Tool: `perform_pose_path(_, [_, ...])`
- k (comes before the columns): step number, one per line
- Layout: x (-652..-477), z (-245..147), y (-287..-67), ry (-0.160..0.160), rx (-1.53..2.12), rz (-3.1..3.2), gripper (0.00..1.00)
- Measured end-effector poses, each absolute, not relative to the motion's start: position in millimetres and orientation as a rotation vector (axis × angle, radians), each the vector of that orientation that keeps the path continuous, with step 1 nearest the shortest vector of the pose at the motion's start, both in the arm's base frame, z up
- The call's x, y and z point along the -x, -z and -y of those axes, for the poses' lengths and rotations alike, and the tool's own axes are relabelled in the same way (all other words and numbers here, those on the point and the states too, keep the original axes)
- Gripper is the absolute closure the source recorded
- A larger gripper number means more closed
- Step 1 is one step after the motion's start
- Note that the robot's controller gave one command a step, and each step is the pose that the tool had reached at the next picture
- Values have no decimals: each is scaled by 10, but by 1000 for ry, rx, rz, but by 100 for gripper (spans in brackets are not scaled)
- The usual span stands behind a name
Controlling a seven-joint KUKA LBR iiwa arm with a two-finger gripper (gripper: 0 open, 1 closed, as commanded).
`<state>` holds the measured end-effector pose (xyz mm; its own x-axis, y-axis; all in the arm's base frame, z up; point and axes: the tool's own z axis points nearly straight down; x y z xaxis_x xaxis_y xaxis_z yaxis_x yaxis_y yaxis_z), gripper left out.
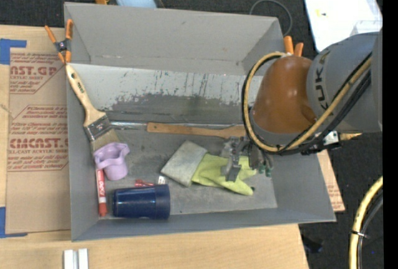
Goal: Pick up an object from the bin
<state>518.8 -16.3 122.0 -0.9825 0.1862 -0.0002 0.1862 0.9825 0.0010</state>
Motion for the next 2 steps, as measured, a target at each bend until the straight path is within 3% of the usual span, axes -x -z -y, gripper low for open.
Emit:
perform_pose_path(1, [-5291,212,-2062,0,-172,-3134,100])
perform_pose_path(2, [-5324,221,-1639,-2,-197,-3124,100])
